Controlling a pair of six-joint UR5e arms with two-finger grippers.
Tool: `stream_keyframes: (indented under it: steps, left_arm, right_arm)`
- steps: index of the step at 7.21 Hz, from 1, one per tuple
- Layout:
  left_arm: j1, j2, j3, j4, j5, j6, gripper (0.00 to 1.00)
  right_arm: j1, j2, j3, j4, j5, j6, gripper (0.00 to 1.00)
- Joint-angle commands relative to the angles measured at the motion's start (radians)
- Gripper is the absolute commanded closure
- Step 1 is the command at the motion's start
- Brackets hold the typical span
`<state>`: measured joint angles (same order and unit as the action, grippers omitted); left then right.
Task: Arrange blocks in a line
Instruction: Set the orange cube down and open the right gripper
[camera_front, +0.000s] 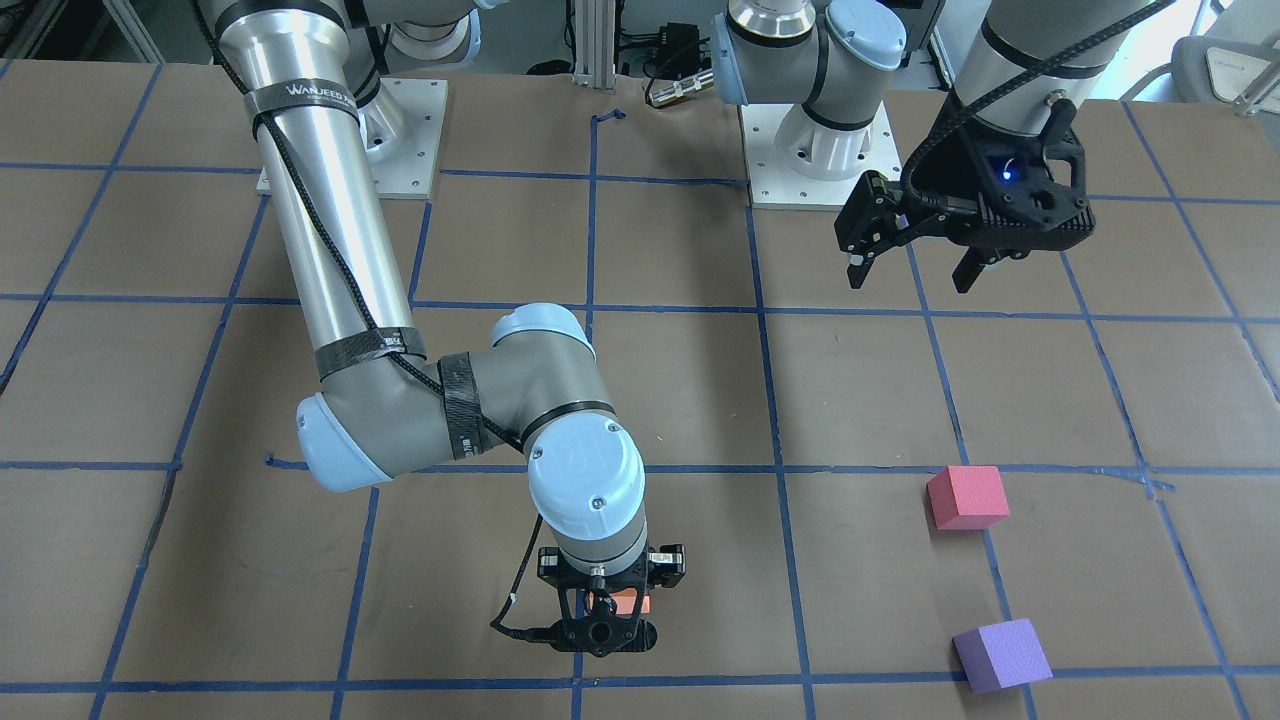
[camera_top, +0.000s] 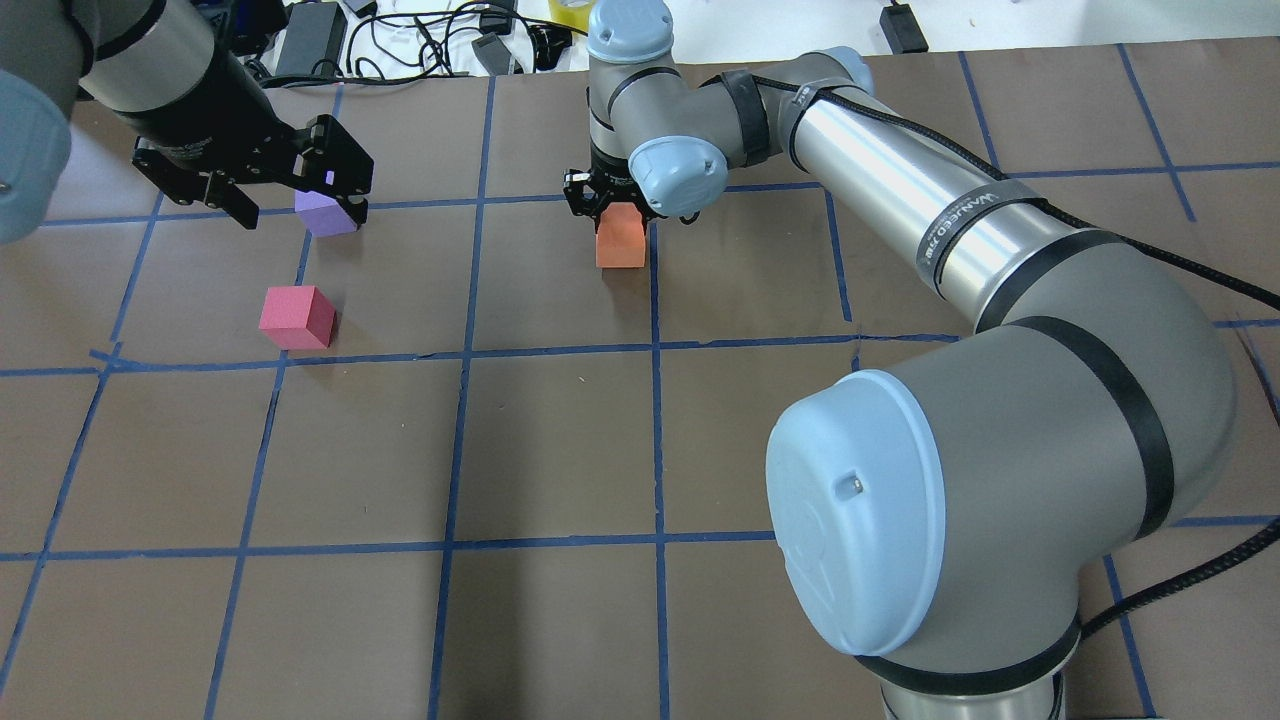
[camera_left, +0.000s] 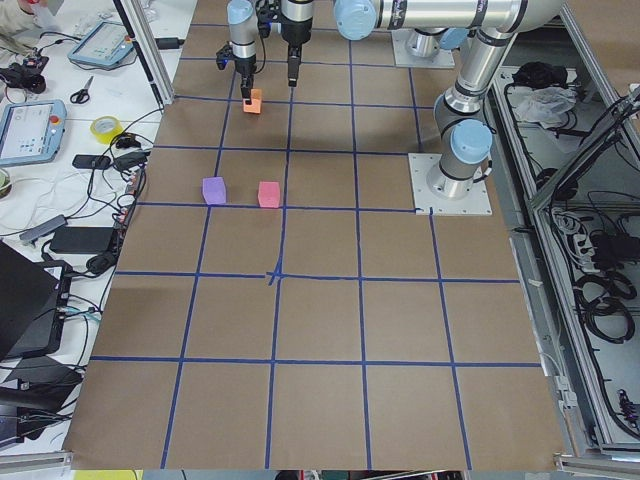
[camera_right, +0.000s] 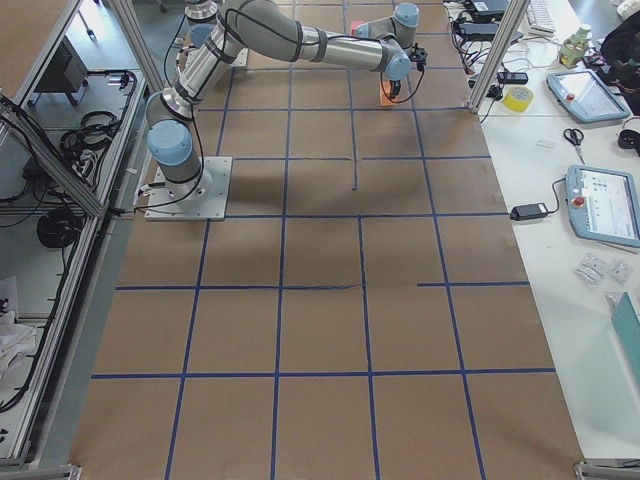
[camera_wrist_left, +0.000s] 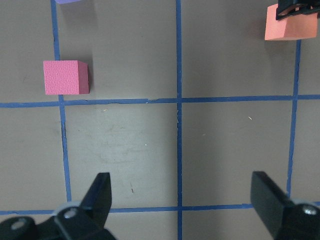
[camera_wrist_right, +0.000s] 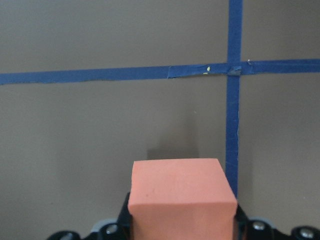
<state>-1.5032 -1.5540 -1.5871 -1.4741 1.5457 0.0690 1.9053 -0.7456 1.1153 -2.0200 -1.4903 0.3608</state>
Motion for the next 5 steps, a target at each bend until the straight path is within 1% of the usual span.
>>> stream_keyframes:
  steps: [1,3,5]
  left_arm:
    - [0.0,0.0,-0.001,0.0,-0.001,0.0,0.0]
    - [0.0,0.002,-0.01,0.002,-0.001,0.0,0.0]
    - [0.0,0.002,-0.01,0.002,-0.001,0.0,0.0]
  right_arm:
    - [0.0,0.003,0.004,0.001,-0.007,0.001,0.53]
    - [0.0,0.006,0.006,0.001,-0.007,0.0,0.53]
    - [0.0,0.006,0.008,0.001,-0.01,0.0,0.1]
